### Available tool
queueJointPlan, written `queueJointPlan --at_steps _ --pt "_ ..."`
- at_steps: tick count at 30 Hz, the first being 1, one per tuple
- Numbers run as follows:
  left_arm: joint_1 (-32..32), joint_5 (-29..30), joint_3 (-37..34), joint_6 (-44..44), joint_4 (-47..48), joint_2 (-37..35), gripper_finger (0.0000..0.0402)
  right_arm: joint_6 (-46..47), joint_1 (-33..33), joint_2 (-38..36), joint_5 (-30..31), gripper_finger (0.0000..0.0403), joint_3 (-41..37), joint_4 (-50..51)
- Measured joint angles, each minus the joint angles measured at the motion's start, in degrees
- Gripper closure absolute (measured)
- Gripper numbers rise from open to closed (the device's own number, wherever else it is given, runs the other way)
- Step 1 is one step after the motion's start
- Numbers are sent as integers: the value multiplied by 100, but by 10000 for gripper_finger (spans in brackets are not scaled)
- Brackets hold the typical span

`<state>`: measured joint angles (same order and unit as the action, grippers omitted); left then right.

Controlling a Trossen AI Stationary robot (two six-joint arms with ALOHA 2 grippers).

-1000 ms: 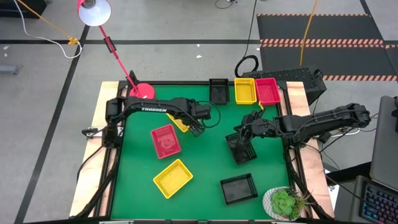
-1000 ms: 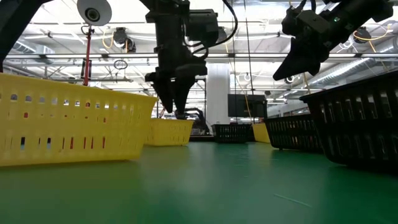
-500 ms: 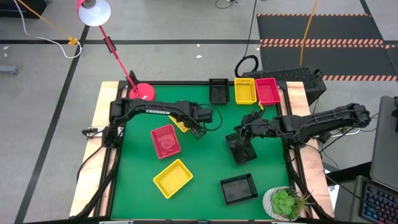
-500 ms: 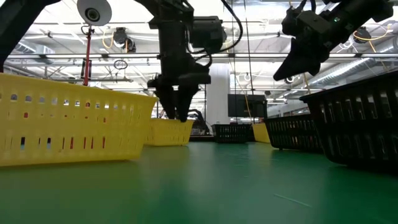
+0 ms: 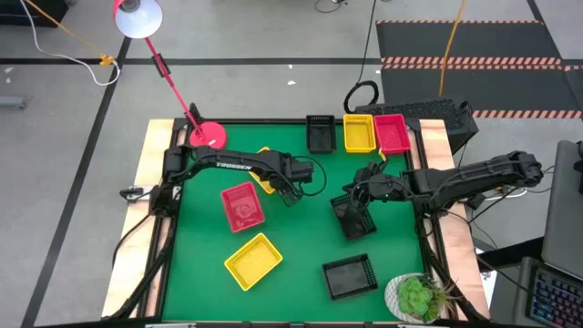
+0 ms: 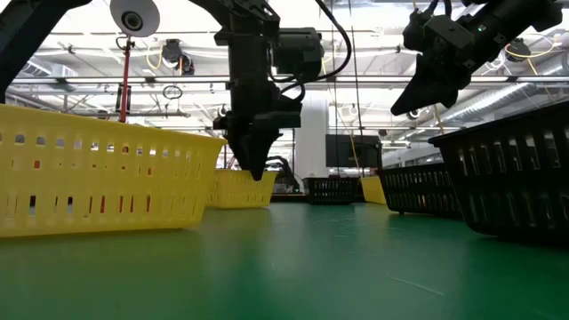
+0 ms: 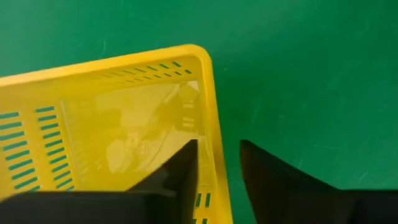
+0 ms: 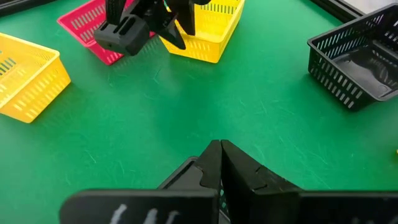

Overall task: Stack baskets by color
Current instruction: Stack the middle yellow bin on the top yellow bin

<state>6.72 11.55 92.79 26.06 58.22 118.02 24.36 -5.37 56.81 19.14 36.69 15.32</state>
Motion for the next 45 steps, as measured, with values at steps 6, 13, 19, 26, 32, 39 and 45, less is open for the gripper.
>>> queueJointPlan --at_steps 6,13,19,26,32,39,45 --pt "-43 0 0 -368 31 0 378 0 0 1 0 403 1 -3" --pt "-171 10 66 -1000 166 0 382 34 0 1 6 403 0 -16" --pt "-342 190 299 -1666 334 0 394 331 11 1 183 403 0 -92" --pt "-624 909 626 -2518 330 0 394 965 13 1 696 403 0 -94" --pt "-883 1785 955 -3031 321 0 393 1367 15 1 1257 403 0 -433" --pt "-1150 2297 1312 -3516 306 -2 396 1654 15 -1 1392 403 2 -869" --pt "-1250 2622 1645 -3904 260 -2 394 1642 15 -1 1391 403 1 -989"
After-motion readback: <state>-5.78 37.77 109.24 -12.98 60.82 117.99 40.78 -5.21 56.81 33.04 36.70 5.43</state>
